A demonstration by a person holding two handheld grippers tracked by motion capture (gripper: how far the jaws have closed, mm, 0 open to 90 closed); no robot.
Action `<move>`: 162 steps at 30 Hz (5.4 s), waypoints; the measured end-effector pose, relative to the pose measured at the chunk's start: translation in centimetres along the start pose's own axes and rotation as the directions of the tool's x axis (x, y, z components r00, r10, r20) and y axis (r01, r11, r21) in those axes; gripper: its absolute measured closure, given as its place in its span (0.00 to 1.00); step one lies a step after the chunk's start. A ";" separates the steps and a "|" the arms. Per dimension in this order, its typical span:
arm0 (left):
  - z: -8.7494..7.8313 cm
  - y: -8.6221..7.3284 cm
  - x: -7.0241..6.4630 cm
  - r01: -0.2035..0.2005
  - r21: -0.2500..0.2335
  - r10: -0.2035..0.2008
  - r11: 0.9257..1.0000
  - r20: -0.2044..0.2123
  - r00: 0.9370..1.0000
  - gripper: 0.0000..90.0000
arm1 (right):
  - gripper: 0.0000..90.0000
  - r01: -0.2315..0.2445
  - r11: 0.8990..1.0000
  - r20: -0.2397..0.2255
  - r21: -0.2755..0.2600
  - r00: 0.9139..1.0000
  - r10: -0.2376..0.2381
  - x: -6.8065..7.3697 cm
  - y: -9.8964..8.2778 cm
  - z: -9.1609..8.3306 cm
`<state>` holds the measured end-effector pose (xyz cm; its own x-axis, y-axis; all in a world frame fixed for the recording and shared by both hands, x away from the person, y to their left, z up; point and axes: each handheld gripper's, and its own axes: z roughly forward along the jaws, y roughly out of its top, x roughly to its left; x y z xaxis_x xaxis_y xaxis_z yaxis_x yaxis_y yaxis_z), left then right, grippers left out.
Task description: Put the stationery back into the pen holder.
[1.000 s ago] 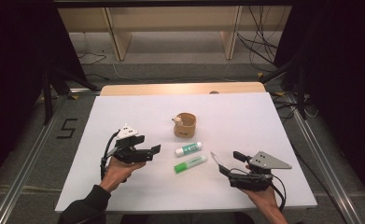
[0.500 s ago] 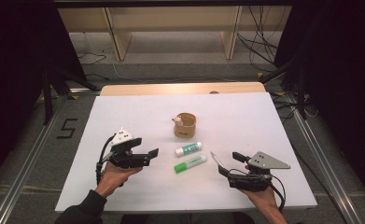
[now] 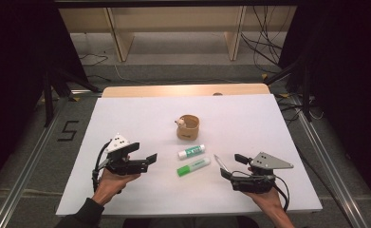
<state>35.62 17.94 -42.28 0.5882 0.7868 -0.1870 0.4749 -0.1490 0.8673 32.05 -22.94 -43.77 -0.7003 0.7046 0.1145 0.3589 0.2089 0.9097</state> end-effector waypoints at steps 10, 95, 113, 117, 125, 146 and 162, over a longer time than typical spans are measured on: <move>-0.9 -0.5 -0.1 -0.011 -0.020 0.011 1.000 -0.006 1.000 0.17 | 0.26 0.118 0.989 -0.073 0.091 0.991 -0.111 -0.3 3.6 2.2; -1.5 -1.7 -0.4 -0.043 -0.031 0.043 0.999 -0.004 0.999 0.17 | 0.50 0.540 0.618 -0.378 0.571 0.842 -0.386 1.4 7.0 21.1; -1.5 -1.7 -0.3 -0.043 -0.025 0.042 0.999 -0.006 0.999 0.17 | 0.56 0.605 0.534 -0.445 0.591 0.796 -0.409 1.8 7.0 22.3; -1.5 -1.7 -0.4 -0.043 -0.022 0.042 0.999 -0.007 0.999 0.17 | 0.58 0.633 0.504 -0.468 0.588 0.774 -0.426 2.0 7.1 22.4; -1.5 -1.7 -0.4 -0.044 -0.022 0.044 0.999 -0.009 0.999 0.18 | 0.66 0.673 0.468 -0.496 0.572 0.739 -0.456 2.4 7.2 22.4; -1.6 -1.7 -0.3 -0.029 -0.031 0.029 0.999 -0.010 1.000 0.18 | 0.73 0.596 0.697 -0.385 0.399 0.799 -0.462 2.0 10.8 19.2; -1.7 -1.8 -0.1 -0.025 -0.041 0.025 0.999 -0.007 1.000 0.18 | 0.73 0.342 0.913 -0.275 0.223 0.920 -0.278 0.9 11.9 16.8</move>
<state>33.61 19.11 -43.03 0.5956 0.7867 -0.1623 0.4327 -0.1440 0.8900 46.06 -8.36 -39.53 -0.9140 0.4040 -0.0379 0.2254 0.5830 0.7806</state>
